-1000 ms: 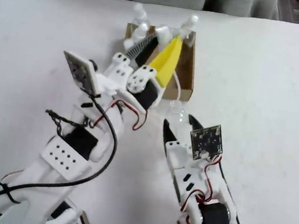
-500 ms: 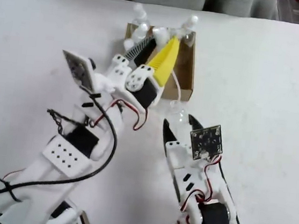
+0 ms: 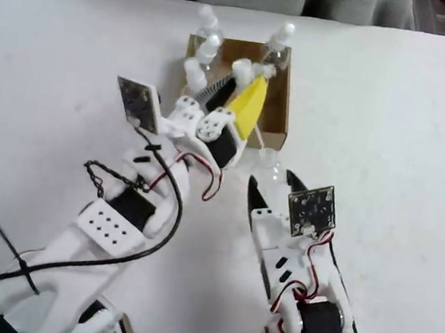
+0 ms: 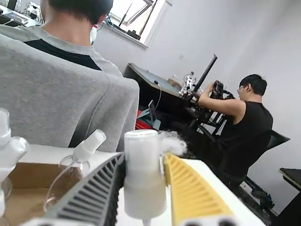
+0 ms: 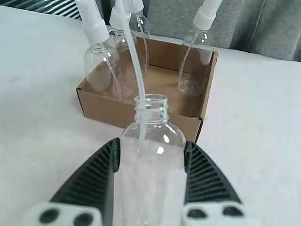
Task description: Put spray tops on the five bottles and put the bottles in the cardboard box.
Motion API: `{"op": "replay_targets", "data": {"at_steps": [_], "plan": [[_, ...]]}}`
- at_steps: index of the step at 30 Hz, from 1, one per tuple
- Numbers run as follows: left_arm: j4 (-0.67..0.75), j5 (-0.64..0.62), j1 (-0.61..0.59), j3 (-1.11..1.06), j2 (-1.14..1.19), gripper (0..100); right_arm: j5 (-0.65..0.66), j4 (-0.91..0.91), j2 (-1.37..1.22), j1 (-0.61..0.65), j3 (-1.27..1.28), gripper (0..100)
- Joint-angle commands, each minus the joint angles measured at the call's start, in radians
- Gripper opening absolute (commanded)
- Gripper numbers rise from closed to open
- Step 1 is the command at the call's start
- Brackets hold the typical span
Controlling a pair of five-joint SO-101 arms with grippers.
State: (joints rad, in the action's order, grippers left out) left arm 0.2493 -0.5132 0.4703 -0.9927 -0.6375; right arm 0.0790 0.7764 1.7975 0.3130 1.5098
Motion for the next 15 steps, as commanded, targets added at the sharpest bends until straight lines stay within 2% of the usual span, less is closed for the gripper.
{"op": "replay_targets", "data": {"at_steps": [1, 4, 15], "plan": [[0.026, 0.000, 0.071, -0.041, -0.004, 2, 0.011, -0.004, 0.007, -0.012, -0.058, 1.7], [0.026, 0.002, 0.113, -0.071, -0.004, 2, 0.011, -0.004, 0.007, -0.012, -0.058, 1.7], [0.005, 0.021, 0.114, -0.118, 0.002, 2, 0.011, 0.005, 0.007, -0.013, -0.057, 1.7]]}}
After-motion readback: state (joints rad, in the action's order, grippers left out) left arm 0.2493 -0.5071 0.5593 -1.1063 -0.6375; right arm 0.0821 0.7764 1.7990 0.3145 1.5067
